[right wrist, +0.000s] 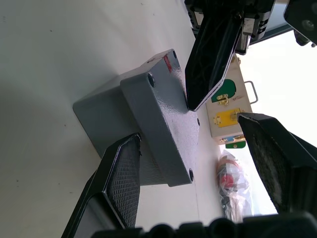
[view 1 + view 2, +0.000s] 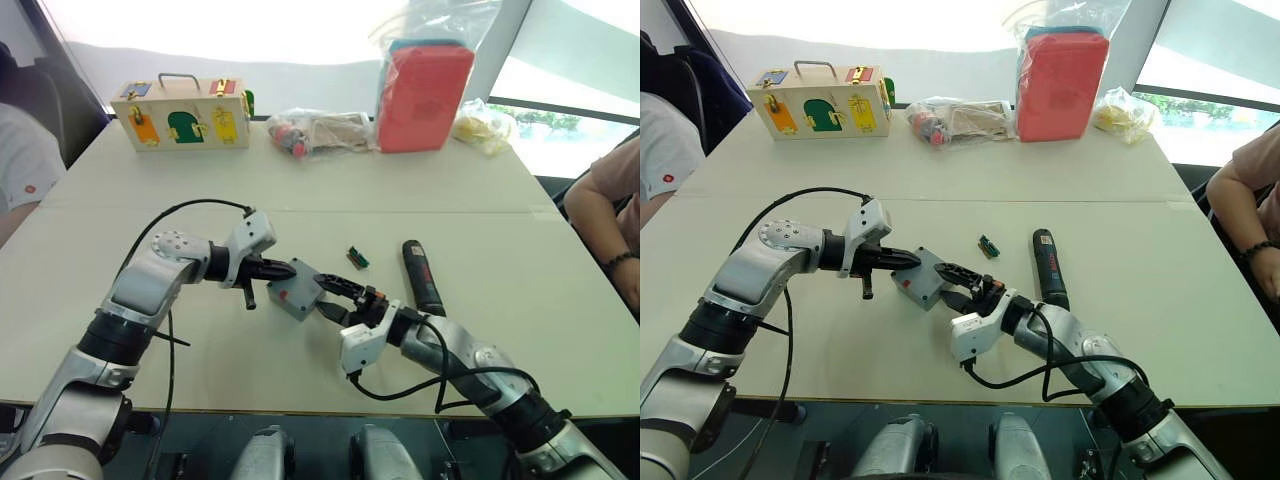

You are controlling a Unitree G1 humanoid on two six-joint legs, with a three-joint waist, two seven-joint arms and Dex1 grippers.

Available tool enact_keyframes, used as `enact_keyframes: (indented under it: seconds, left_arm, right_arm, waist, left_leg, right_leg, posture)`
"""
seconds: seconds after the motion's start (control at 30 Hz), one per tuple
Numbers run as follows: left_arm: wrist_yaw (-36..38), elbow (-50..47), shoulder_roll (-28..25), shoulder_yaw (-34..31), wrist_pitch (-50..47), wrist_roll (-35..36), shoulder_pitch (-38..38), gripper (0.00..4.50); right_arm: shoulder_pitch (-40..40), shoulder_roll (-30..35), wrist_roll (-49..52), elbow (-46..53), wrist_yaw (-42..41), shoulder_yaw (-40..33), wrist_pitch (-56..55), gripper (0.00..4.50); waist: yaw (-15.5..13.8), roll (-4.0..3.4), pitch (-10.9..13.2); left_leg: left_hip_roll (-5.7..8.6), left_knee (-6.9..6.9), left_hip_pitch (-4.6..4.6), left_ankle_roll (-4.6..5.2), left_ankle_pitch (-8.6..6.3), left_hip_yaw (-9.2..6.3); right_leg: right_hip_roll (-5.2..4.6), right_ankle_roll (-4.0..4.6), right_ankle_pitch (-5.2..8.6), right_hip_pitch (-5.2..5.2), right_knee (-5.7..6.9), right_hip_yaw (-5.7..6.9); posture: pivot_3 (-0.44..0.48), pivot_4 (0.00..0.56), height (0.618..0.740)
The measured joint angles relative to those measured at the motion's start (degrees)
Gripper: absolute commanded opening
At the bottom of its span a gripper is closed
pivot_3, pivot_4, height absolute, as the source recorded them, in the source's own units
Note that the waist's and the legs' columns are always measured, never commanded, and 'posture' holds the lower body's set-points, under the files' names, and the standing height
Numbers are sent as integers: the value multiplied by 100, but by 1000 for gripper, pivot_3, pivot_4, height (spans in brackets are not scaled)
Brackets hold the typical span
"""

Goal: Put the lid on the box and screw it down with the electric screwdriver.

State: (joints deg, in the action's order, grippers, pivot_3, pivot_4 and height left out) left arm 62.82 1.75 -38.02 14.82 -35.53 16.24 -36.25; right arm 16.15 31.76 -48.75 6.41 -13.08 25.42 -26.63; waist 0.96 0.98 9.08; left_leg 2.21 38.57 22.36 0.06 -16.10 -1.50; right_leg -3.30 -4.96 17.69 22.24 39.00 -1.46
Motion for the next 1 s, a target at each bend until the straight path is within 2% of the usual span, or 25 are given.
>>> enact_keyframes:
  seconds: [0.07, 0.17, 0.27, 0.33, 0.4, 1.0]
  left_arm:
    - [-26, 2, 1, 0, 7, -2, 0, 0]
    - [-46, 11, 3, -1, 15, -2, -2, 0]
    - [-60, 30, 39, -19, 17, -2, -6, 0]
    - [-61, 44, 52, -42, 16, 0, -3, 0]
    - [-64, 44, 58, -50, 18, 0, -3, 0]
    - [-168, 50, 288, -436, -640, 288, -54, 0]
  right_arm:
    - [-1, 35, 33, 0, -56, 0, -6, 3275]
    - [-1, 49, 63, 0, -85, -8, -6, 2640]
    - [-21, 71, 67, 0, -113, -9, -7, 1590]
    - [-37, 85, 88, 0, -114, -18, -19, 646]
    - [-52, 95, 126, 0, -114, -37, -26, 61]
    - [-341, 63, 641, 189, -543, -249, 12, 61]
  waist:
    - [0, 0, 0]
    - [-4, 0, 0]
    - [-13, 0, 0]
    - [-13, 0, 0]
    - [-13, 0, 0]
    - [-14, 2, 2]
  left_leg:
    - [0, 0, 0, 0, 0, 0]
    - [0, 0, 0, 0, 0, 0]
    - [1, -1, 0, 0, 0, 0]
    - [1, -1, 0, 0, 0, 0]
    - [1, -4, 0, 0, 0, 0]
    - [1, -38, 6, -3, 2, -1]
  right_leg:
    - [0, 0, 0, 0, 0, 0]
    - [-1, 0, 0, 0, 0, 0]
    - [-2, 0, 0, 0, -2, 0]
    - [-3, -1, 0, -1, -3, 0]
    - [-3, -1, 0, 0, -4, 0]
    - [-5, -1, 0, 6, -42, -1]
  posture:
    - [0, 150, 738]
    - [0, 150, 738]
    - [0, 150, 738]
    - [0, 150, 738]
    - [0, 150, 738]
    - [0, 150, 738]
